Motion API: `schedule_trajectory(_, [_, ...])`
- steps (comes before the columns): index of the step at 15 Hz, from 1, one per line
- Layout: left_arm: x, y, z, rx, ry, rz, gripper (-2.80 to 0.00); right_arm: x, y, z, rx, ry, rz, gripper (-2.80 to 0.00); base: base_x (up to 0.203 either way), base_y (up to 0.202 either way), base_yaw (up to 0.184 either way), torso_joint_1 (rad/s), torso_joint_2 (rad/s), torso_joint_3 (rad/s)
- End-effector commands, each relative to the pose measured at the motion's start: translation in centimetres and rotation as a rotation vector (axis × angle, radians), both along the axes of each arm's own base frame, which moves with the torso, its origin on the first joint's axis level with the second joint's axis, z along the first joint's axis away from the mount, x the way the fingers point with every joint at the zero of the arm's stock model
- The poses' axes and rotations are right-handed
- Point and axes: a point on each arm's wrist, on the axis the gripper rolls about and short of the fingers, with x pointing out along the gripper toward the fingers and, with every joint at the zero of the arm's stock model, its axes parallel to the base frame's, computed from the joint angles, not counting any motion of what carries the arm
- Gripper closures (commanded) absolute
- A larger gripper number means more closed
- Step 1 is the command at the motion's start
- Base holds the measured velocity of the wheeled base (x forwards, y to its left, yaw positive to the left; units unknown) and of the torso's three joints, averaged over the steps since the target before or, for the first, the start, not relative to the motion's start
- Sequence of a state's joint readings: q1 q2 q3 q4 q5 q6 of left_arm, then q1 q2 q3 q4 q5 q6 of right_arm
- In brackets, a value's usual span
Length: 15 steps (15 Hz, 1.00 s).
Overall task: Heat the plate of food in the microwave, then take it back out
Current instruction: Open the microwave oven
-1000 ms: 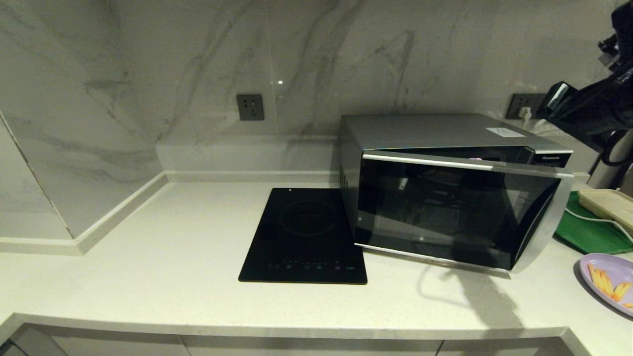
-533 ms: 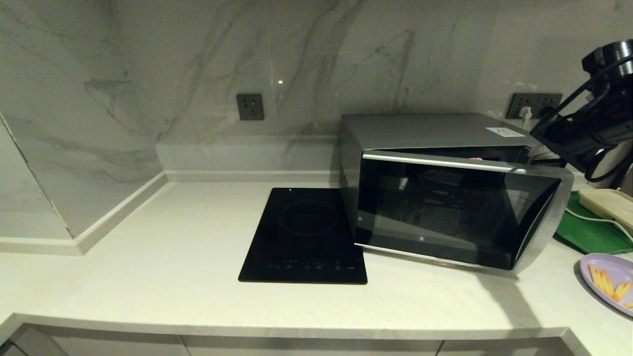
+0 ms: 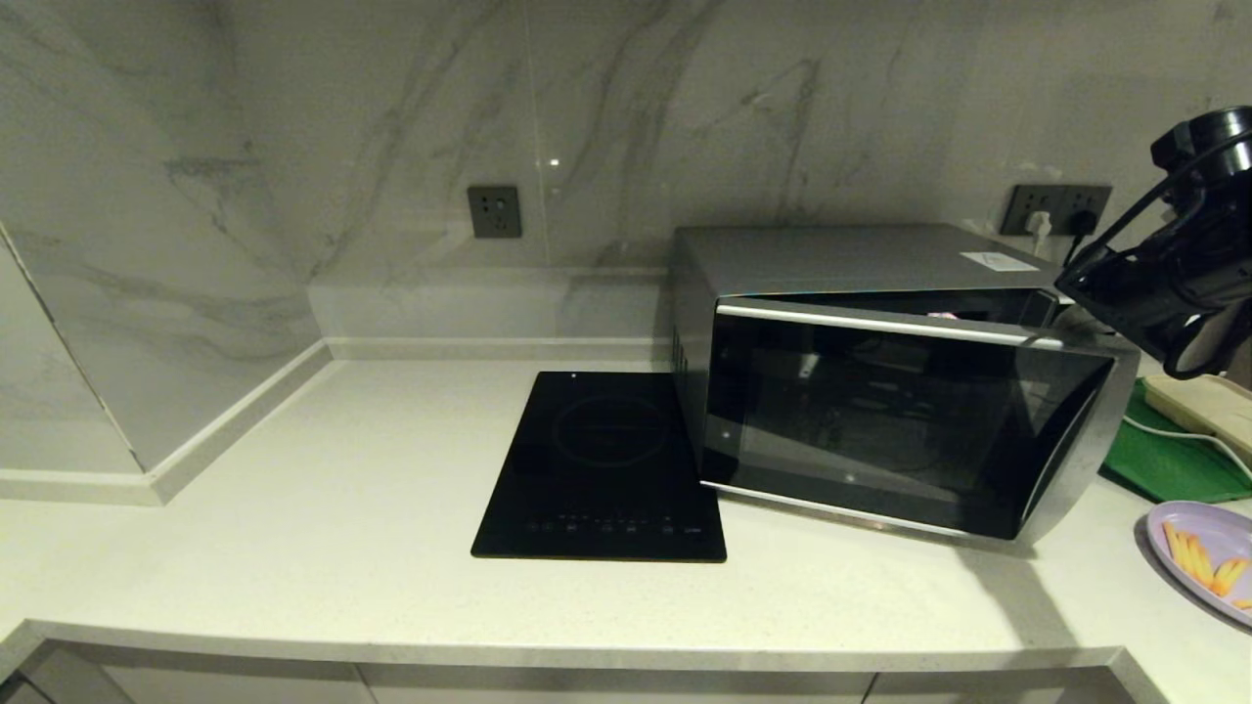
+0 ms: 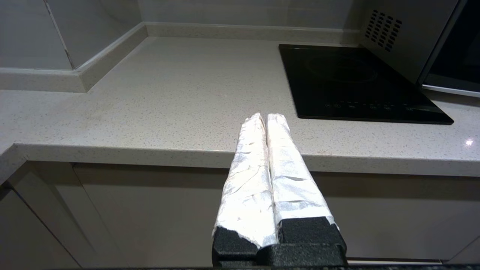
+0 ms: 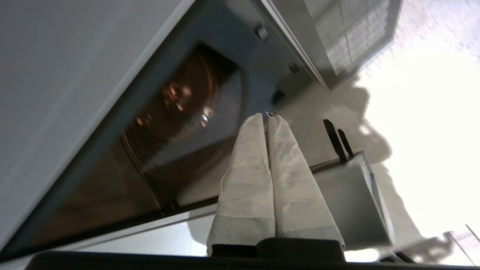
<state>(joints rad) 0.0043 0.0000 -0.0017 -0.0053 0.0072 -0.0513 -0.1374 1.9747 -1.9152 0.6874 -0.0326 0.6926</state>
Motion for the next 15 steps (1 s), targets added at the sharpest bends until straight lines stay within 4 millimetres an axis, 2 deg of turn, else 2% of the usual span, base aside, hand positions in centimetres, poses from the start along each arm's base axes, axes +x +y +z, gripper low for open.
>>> schedule_trajectory(1, [0.0, 0.0, 0.0, -0.001, -0.001, 0.001, 0.00, -1.4, 0.3, 0.2, 0.016, 0.033, 0.041, 0.00, 0.000, 0.000, 0.000, 0.000, 0.00, 0.000])
schedule_trajectory(4, [0.0, 0.0, 0.0, -0.001, -0.001, 0.001, 0.00, -3.6, 0.8, 0.2, 0.000, 0.085, 0.103, 0.00, 0.000, 0.000, 0.000, 0.000, 0.00, 0.000])
schedule_trajectory(8, [0.0, 0.0, 0.0, -0.001, -0.002, 0.001, 0.00, -7.6, 1.6, 1.7, -0.030, 0.085, 0.298, 0.00, 0.000, 0.000, 0.000, 0.000, 0.00, 0.000])
schedule_trajectory(13, [0.0, 0.0, 0.0, -0.001, -0.002, 0.001, 0.00, -11.1, 2.3, 3.8, -0.052, 0.082, 0.460, 0.00, 0.000, 0.000, 0.000, 0.000, 0.00, 0.000])
schedule_trajectory(15, [0.0, 0.0, 0.0, -0.001, -0.001, -0.001, 0.00, -12.3, 2.8, 3.6, -0.043, 0.138, 0.537, 0.00, 0.000, 0.000, 0.000, 0.000, 0.00, 0.000])
